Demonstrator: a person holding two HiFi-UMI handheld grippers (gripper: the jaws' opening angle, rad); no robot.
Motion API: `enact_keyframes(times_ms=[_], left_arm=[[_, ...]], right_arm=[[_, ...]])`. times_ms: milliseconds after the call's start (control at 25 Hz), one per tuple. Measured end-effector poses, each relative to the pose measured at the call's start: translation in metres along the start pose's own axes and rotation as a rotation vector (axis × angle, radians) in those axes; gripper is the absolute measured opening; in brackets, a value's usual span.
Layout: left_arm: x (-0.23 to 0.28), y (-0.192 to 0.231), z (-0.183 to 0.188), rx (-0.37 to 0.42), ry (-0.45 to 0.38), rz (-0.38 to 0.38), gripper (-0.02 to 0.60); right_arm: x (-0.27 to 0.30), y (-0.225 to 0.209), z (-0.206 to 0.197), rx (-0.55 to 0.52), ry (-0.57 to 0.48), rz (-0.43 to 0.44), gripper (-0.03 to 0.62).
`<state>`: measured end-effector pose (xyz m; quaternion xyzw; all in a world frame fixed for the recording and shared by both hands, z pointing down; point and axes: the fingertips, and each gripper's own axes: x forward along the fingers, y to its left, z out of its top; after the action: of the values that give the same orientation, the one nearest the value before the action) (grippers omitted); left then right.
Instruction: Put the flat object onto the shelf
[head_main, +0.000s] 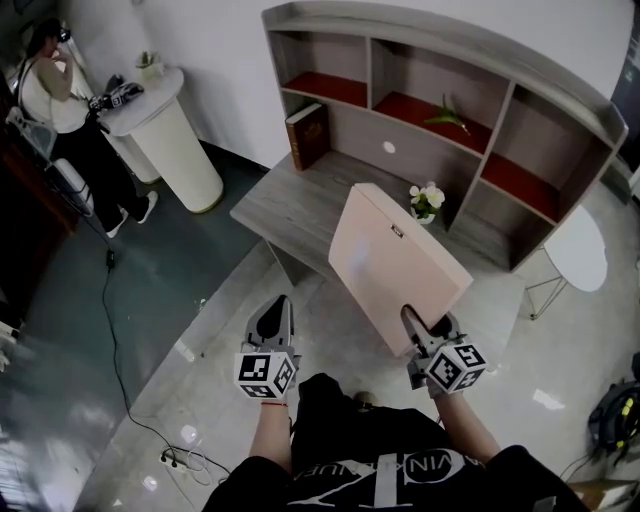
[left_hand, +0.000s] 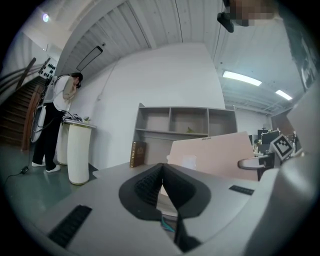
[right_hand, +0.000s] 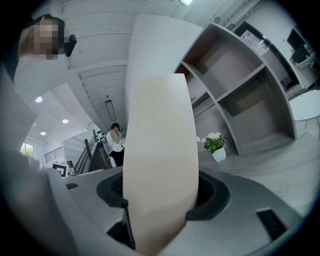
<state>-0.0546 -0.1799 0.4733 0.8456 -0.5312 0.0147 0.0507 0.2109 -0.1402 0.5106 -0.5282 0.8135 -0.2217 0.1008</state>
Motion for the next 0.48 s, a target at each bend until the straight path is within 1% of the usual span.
enact_keyframes(times_ms=[120, 280, 400, 480], left_arm=[[0.012, 0.005, 0.0, -0.009, 0.002, -0.003, 0.003], [0.039, 0.012, -0.006, -0.012, 0.027, -0.028, 0.004], [0.063, 0.026, -0.004, -0.008, 0.034, -0.048, 0.005], [0.079, 0.043, 0.001, -0.006, 0.036, -0.049, 0.004]], right_arm=[[0.01, -0.004, 0.002, 0.01, 0.003, -0.006, 0.287], [0.034, -0.007, 0.002, 0.049, 0.005, -0.009, 0.288], [0.065, -0.007, 0.0, 0.089, 0.013, -0.002, 0.288], [0.093, -0.005, -0.002, 0.126, 0.02, 0.003, 0.288]])
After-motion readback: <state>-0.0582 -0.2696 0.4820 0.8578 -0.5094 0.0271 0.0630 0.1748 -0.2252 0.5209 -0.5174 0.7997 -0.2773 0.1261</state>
